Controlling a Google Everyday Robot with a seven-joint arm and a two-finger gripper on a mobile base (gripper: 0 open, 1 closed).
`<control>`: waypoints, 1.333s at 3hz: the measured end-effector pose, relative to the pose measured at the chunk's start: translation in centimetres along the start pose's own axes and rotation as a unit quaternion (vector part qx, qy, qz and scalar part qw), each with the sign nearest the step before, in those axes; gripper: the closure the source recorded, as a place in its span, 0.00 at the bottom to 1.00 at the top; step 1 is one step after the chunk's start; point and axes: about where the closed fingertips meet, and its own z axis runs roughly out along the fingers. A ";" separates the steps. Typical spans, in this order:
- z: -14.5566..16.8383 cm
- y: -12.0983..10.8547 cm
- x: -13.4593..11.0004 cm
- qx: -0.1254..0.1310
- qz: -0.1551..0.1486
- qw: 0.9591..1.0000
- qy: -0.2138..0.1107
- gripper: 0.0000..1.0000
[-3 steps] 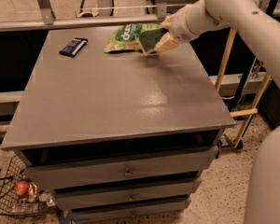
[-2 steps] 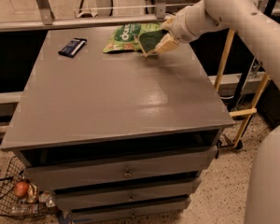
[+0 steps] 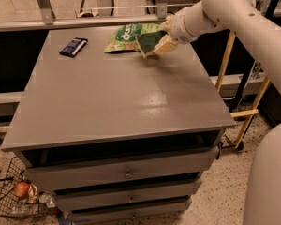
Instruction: Move sponge near green rice chip bag
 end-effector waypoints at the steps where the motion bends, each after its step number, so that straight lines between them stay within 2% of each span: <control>1: 0.3 0.2 0.0 -0.002 0.000 1.000 0.000 0.13; 2: 0.3 0.1 -0.1 -0.001 0.002 1.000 -0.006 0.00; 3: 0.4 -0.1 -0.4 -0.004 -0.002 1.000 -0.016 0.00; 4: -1.2 -0.9 -0.1 -0.011 -0.017 1.000 0.000 0.00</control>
Offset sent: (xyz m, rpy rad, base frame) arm 0.0009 -0.0016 0.0052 0.0300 -0.0125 -0.0028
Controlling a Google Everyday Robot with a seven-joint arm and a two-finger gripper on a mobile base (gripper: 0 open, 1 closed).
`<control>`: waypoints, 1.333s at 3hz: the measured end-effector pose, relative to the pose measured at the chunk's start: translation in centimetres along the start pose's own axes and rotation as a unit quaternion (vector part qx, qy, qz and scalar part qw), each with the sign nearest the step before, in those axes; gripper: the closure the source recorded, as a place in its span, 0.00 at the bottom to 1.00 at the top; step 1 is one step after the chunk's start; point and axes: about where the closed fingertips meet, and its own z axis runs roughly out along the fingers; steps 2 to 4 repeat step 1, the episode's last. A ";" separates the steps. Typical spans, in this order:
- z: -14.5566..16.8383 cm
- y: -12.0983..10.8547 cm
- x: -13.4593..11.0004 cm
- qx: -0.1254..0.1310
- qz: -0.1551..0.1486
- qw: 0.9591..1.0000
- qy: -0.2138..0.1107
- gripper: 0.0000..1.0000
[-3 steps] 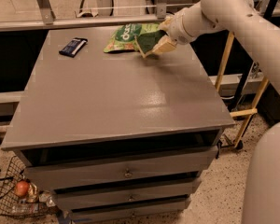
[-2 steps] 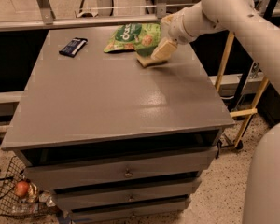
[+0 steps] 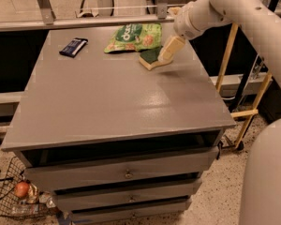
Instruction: Move sponge near green rice chip bag
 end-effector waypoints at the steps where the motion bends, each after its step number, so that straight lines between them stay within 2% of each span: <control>1: -3.0 -0.5 1.6 -0.020 -0.001 0.999 0.042 0.00; 4: -3.0 -0.5 1.6 -0.020 -0.001 0.999 0.042 0.00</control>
Offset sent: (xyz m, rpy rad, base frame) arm 0.0000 0.0000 0.0000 0.0000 0.0000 0.0000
